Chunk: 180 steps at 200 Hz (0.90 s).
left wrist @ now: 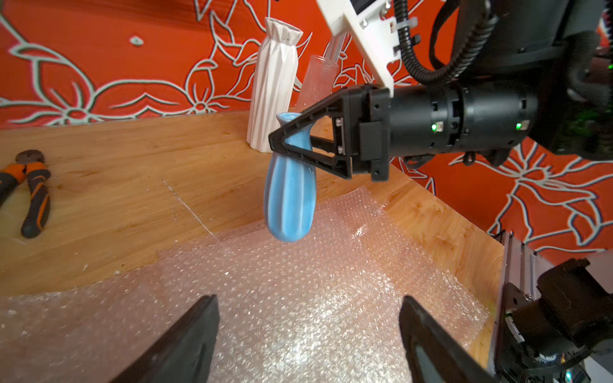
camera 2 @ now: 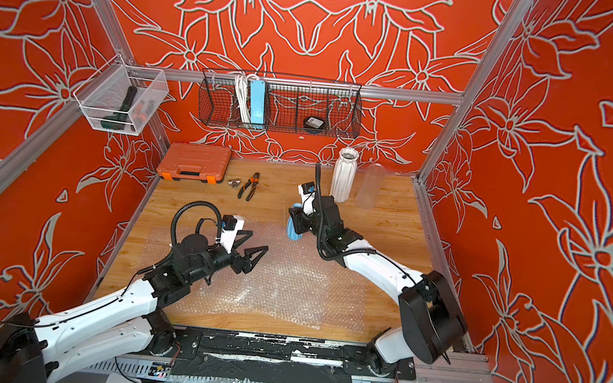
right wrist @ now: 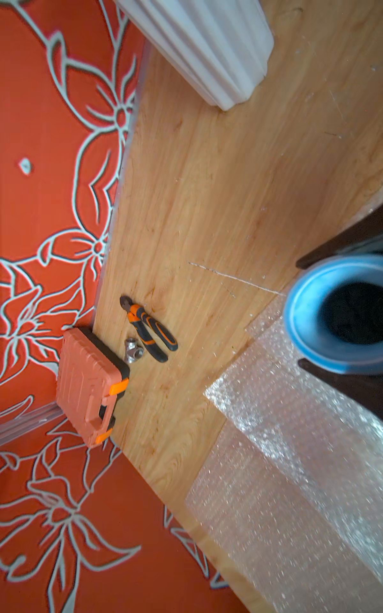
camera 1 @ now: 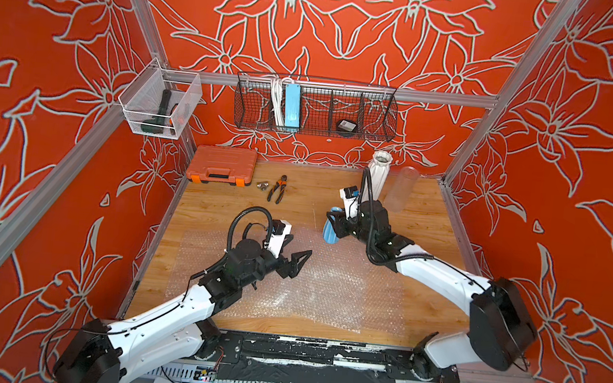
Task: Unwrap the vase from the bubble wrap
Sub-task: Place the vase at the center of the board.
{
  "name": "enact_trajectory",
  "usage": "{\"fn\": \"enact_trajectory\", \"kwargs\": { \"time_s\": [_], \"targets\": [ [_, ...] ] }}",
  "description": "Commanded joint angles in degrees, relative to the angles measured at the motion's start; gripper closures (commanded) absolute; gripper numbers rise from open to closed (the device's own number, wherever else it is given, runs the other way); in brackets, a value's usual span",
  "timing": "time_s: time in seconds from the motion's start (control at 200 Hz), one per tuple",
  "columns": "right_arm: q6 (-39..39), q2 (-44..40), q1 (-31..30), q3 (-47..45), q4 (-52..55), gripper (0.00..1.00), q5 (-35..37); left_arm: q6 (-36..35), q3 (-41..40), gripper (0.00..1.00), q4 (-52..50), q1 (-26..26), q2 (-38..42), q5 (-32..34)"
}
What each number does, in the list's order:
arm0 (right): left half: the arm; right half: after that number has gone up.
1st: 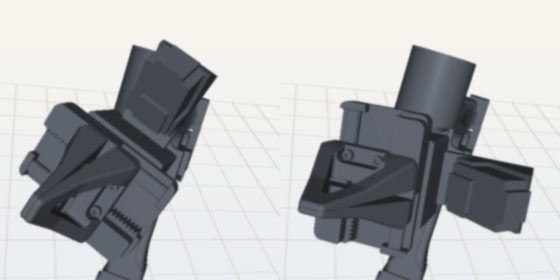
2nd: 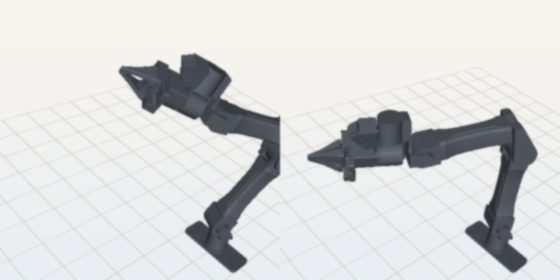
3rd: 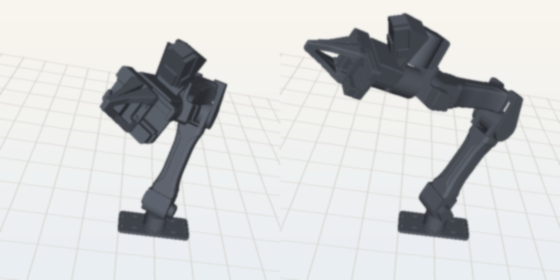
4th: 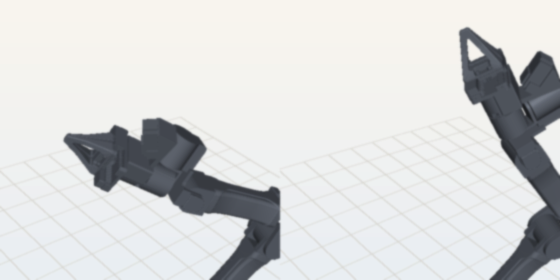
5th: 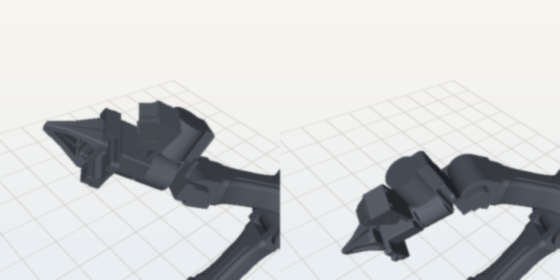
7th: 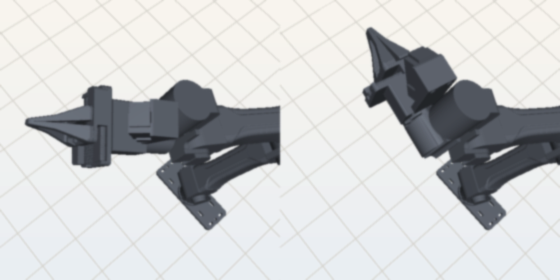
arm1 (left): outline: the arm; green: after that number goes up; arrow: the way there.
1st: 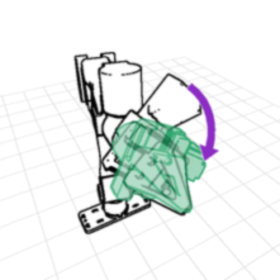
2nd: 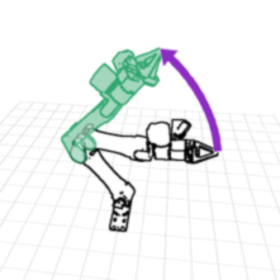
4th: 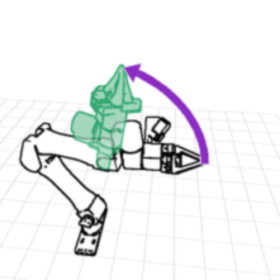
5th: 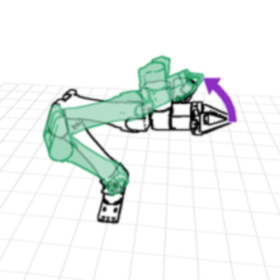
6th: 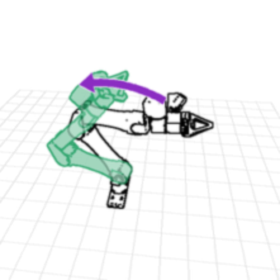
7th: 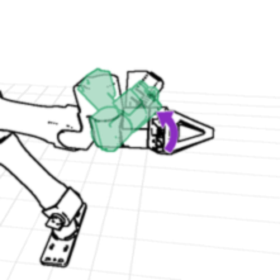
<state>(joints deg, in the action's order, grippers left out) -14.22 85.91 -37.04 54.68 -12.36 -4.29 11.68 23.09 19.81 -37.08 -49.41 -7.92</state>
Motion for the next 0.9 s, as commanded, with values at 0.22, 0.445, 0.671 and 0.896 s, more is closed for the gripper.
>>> {"fn": "enact_trajectory", "kwargs": {
  "time_s": [0.22, 0.445, 0.671, 0.896],
  "targets": [
    [4.9, 13.1, 5.0, 8.4, -13.7, 0.80, 7.6, 2.9, -4.7, 0.17, -2.2, 0.0, 5.4, 4.7],
    [5.3, 22.1, 7.8, 14.9, -17.5, 0.80, 8.6, 2.4, -5.3, 0.17, -1.2, 0.0, 4.8, 4.3],
    [5.3, 29.4, 9.9, 21.9, -17.4, 0.80, 8.4, 2.3, -5.6, 0.17, -0.7, 0.0, 4.4, 4.4],
    [7.3, 34.8, 10.8, 27.9, -15.9, 0.79, 9.4, 2.2, -5.8, 0.17, -0.5, 0.0, 4.1, 4.7]
  ]
}}
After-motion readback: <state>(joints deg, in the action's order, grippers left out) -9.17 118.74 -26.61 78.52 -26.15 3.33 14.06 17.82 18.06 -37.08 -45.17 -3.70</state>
